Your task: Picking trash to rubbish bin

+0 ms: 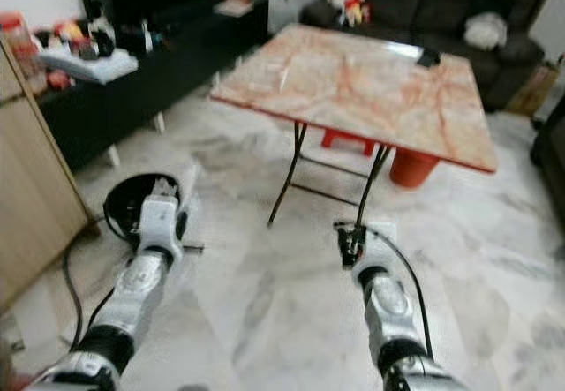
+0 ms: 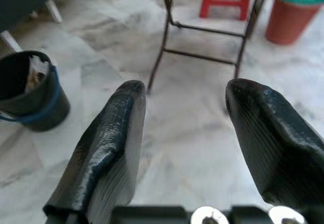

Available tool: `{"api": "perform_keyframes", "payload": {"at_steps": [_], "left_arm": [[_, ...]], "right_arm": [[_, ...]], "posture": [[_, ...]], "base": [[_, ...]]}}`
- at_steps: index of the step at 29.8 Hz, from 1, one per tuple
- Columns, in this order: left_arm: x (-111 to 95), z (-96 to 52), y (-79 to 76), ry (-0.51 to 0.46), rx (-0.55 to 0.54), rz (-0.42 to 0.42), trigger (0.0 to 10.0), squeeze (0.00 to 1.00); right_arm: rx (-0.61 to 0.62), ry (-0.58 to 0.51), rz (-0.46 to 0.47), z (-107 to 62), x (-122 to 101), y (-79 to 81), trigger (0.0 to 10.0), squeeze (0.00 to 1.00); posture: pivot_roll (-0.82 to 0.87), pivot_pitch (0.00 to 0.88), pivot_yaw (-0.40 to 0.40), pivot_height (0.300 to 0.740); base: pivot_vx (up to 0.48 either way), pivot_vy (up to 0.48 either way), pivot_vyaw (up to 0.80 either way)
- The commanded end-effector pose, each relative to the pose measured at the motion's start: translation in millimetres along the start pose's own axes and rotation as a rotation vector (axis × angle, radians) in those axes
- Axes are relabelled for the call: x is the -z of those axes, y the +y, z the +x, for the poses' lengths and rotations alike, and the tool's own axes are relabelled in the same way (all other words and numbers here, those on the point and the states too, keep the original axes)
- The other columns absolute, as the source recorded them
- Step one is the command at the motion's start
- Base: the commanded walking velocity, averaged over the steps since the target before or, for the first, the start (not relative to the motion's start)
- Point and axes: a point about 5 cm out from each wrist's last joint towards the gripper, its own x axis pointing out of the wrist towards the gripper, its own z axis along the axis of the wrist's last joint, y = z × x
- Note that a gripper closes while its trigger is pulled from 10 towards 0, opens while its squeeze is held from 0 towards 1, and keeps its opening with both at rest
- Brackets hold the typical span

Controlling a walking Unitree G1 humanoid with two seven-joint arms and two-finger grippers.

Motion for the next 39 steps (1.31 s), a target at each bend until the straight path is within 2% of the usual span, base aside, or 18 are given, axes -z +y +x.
{"api": "perform_keyframes", "payload": {"at_steps": [1,3,7,8,9,11,13,14,18,21,24,32,39], "left_arm": [[7.7,-0.7,-7.0,0.039,0.023,-0.009,10.0,0.00],[15.9,-2.9,-5.7,0.072,0.023,-0.005,10.0,0.00],[69.7,-28.6,-0.7,0.300,0.027,0.051,10.0,0.00],[69.7,-28.6,-0.7,0.300,0.027,0.051,10.0,0.00],[89.3,-42.0,2.0,0.385,0.015,0.076,10.0,0.00],[95.8,-46.8,2.9,0.413,0.009,0.076,10.0,0.00],[123.8,-70.5,7.2,0.551,-0.022,0.093,10.0,0.00],[123.8,-70.5,7.2,0.551,-0.022,0.093,10.0,0.00],[142.4,-89.7,13.7,0.645,-0.077,0.079,10.0,0.00],[151.0,-99.9,16.2,0.684,-0.098,0.066,10.0,0.00],[153.5,-103.2,17.2,0.689,-0.099,0.071,10.0,0.00],[150.7,-100.3,19.6,0.675,-0.114,0.079,10.0,0.00],[146.5,-94.4,11.1,0.651,-0.082,0.089,10.0,0.00]], "right_arm": [[0.060,0.048,0.021,-5.3,7.3,-16.2,10.0,0.00],[0.081,0.081,0.029,-8.5,13.7,-20.4,10.0,0.00],[0.166,0.237,0.057,-30.3,50.5,-35.9,10.0,0.00],[0.166,0.237,0.057,-30.3,50.5,-35.9,10.0,0.00],[0.184,0.287,0.061,-37.8,62.0,-38.7,10.0,0.00],[0.188,0.304,0.063,-40.2,65.7,-39.3,10.0,0.00],[0.213,0.369,0.052,-50.4,79.7,-42.5,10.0,0.00],[0.213,0.369,0.052,-50.4,79.7,-42.5,10.0,0.00],[0.228,0.421,0.065,-58.3,91.2,-42.1,10.0,0.00],[0.232,0.443,0.059,-62.3,96.6,-41.8,10.0,0.00],[0.230,0.449,0.058,-63.3,98.3,-40.8,10.0,0.00],[0.216,0.460,0.065,-62.7,99.3,-37.8,10.0,0.00],[0.200,0.468,0.074,-62.6,100.9,-34.2,10.0,0.00]], "posture": [[0.19,0.000,-0.124,0.740],[0.19,0.000,-0.124,0.740],[0.19,0.000,-0.124,0.740],[0.19,0.000,-0.124,0.740],[0.19,0.000,-0.131,0.740],[0.19,0.000,-0.131,0.740],[0.19,0.000,-0.132,0.740],[0.19,0.000,-0.132,0.740],[0.19,0.000,-0.132,0.740],[0.20,0.000,-0.136,0.740],[0.20,0.000,-0.139,0.740],[0.20,0.000,-0.138,0.740],[0.20,0.000,-0.138,0.740]], "base": [[0.000,0.000,0.00],[0.000,0.000,0.00],[0.000,0.000,0.00],[0.000,0.000,0.00],[0.000,0.000,0.00],[0.000,0.000,0.00],[0.127,0.000,0.63],[0.255,0.000,0.77],[0.331,0.000,0.78],[0.356,0.000,0.77],[0.358,0.000,0.74],[0.358,0.000,0.09],[0.358,0.000,0.00]]}}
